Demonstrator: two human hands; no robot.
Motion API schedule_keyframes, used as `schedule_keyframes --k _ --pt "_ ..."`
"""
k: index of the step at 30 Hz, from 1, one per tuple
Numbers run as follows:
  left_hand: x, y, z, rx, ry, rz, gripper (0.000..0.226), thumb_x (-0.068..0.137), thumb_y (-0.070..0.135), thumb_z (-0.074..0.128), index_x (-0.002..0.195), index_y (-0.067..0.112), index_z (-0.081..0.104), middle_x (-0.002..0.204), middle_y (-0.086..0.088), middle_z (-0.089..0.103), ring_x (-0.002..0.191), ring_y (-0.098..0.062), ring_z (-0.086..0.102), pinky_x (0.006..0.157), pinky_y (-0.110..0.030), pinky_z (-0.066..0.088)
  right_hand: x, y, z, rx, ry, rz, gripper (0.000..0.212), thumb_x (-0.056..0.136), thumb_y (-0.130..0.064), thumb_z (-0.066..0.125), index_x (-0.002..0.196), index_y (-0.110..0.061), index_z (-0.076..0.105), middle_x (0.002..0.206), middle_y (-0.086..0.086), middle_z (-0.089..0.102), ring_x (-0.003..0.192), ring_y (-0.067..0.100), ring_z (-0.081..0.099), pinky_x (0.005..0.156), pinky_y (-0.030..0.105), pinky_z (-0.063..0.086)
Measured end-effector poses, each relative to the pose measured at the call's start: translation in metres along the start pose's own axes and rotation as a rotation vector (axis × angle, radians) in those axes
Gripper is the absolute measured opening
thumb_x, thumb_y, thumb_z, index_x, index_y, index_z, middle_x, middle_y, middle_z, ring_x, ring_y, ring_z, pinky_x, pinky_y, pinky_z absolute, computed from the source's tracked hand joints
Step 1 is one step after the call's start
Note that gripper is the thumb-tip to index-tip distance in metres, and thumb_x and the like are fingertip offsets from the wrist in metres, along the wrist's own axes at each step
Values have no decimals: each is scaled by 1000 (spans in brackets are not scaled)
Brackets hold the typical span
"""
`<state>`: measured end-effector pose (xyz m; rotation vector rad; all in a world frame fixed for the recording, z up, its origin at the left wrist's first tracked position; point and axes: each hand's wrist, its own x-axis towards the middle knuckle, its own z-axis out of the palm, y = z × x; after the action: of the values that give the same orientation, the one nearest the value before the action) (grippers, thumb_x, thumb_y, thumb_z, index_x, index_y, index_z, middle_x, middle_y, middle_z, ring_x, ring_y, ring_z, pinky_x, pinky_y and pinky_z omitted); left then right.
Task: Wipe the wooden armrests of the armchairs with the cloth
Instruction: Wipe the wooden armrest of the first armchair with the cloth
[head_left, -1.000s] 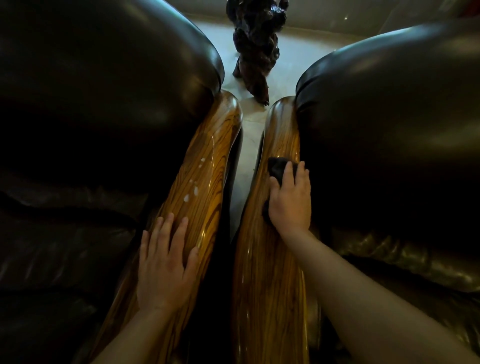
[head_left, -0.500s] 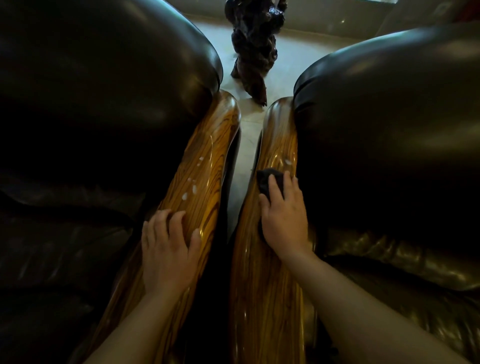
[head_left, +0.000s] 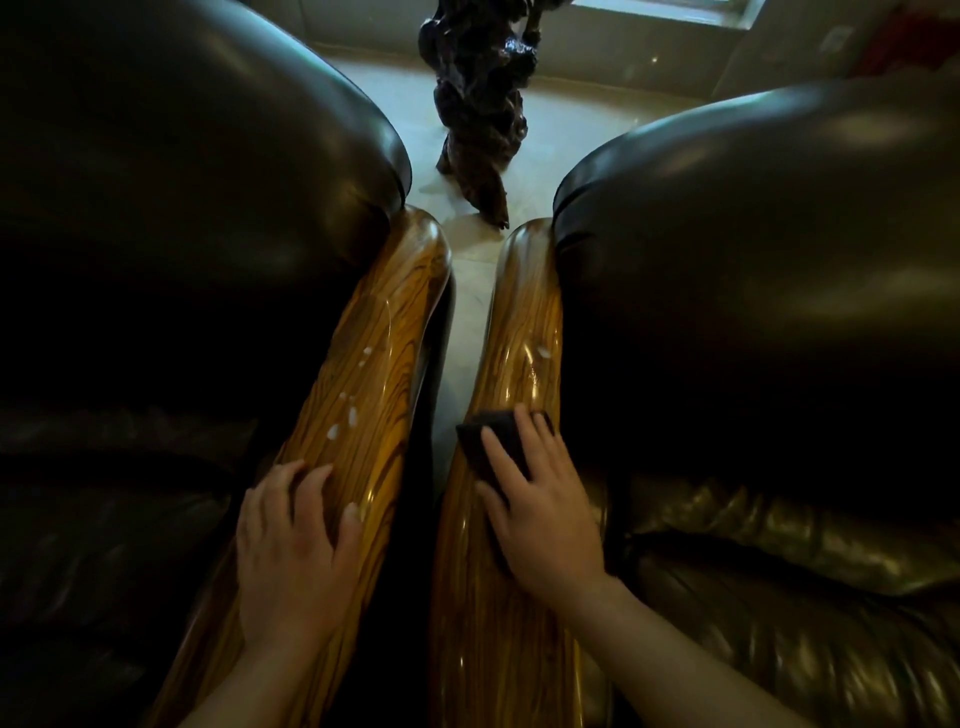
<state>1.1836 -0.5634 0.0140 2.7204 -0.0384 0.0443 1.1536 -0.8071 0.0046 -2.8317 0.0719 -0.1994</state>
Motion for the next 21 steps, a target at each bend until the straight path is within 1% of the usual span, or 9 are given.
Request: schedule_keyframes --k 2,4,7,9,11,14,16,19,21 --pt "1 0 0 13 4 3 53 90 52 34 129 19 46 140 -11 41 134 -36 36 109 -61 34 -5 10 0 96 4 133 57 102 -52 29 155 -33 19 167 2 5 153 23 5 118 45 22" --pt "2 -1 2 16 9 3 53 89 51 35 128 18 48 139 -11 43 133 -36 37 108 -60 35 23 11 0 271 50 401 61 101 -51 33 156 -29 18 166 5 10 150 26 17 115 44 31" --pt "3 -3 3 15 27 5 52 89 50 35 128 18 49 138 -10 43 132 -35 38 108 -61 35 83 18 -5 578 174 665 56 103 -42 38 154 -25 26 156 6 35 140 25 39 109 42 37" --pt "4 -3 3 8 32 8 51 89 50 35 127 18 50 138 -10 44 132 -35 39 108 -61 36 112 26 -10 676 281 749 51 104 -37 40 152 -21 32 148 6 45 135 24 45 108 40 38" --pt "4 -1 2 4 24 3 52 89 50 35 127 18 50 138 -10 44 132 -35 39 107 -62 36 127 32 -11 596 282 663 51 104 -37 39 152 -20 32 154 7 39 141 25 38 115 40 30" --pt "3 0 1 10 12 1 52 89 50 35 127 18 50 139 -10 43 132 -36 39 106 -62 37 120 33 -5 304 146 393 55 104 -44 33 155 -25 25 166 6 13 151 26 13 121 43 16" --pt "2 1 0 10 20 6 51 89 49 36 127 17 50 138 -10 44 131 -35 39 106 -62 37 95 37 -2 181 71 254 56 103 -50 28 154 -28 24 167 1 5 153 22 1 122 43 9" --pt "2 2 -1 2 36 15 51 89 48 36 126 16 51 137 -11 45 130 -34 39 107 -61 36 42 38 -2 37 26 2 55 103 -51 24 153 -28 23 166 -3 9 153 17 -4 121 39 4" --pt "3 1 0 7 36 12 51 89 47 37 126 16 51 137 -12 45 129 -35 40 106 -62 37 26 39 -8 18 14 -151 48 104 -41 31 149 -25 37 161 0 27 152 17 14 122 40 15"
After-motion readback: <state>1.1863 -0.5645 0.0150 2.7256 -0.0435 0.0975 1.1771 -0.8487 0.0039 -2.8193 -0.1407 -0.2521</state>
